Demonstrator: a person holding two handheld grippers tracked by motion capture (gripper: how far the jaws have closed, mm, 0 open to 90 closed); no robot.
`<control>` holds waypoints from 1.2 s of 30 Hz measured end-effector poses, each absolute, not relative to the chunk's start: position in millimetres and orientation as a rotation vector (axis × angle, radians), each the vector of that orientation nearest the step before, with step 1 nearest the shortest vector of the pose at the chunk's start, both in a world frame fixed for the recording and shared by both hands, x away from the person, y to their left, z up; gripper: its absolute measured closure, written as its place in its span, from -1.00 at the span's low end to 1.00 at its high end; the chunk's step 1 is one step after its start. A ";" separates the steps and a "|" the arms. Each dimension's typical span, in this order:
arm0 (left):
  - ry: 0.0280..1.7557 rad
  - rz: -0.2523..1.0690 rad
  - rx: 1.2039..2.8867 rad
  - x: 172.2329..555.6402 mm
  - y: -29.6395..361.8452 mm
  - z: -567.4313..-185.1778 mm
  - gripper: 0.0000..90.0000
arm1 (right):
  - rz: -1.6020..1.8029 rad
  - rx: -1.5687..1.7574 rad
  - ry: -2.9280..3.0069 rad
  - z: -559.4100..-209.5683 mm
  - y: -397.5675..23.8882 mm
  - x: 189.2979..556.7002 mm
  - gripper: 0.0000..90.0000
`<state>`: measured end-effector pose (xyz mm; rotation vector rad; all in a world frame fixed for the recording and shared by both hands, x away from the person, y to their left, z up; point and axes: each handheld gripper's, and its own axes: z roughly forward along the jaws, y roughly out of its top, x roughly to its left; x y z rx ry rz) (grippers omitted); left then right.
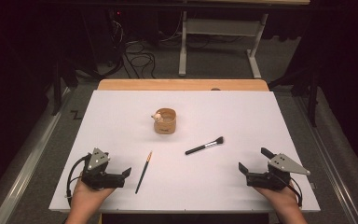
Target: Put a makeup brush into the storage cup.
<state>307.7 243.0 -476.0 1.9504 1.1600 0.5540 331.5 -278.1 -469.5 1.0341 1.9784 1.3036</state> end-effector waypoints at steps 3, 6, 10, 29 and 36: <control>1.167 0.558 1.947 307.1 243.8 -475.3 -0.98 | 1.300 1.030 1.979 -469.7 -277.7 331.8 -0.99; 1.175 0.552 1.943 306.7 244.6 -475.6 -0.97 | 1.299 1.024 1.980 -469.6 -277.0 331.7 -0.99; 1.199 0.535 1.940 307.0 243.7 -476.1 -0.98 | 1.299 1.019 1.981 -468.9 -277.2 331.2 -0.99; 1.256 0.445 2.055 315.9 229.5 -464.5 -0.99 | 1.345 1.026 1.964 -464.0 -280.5 328.2 -0.99; 1.290 0.383 2.067 321.9 230.9 -456.8 -0.99 | 1.358 1.028 1.966 -463.0 -279.2 328.9 -0.99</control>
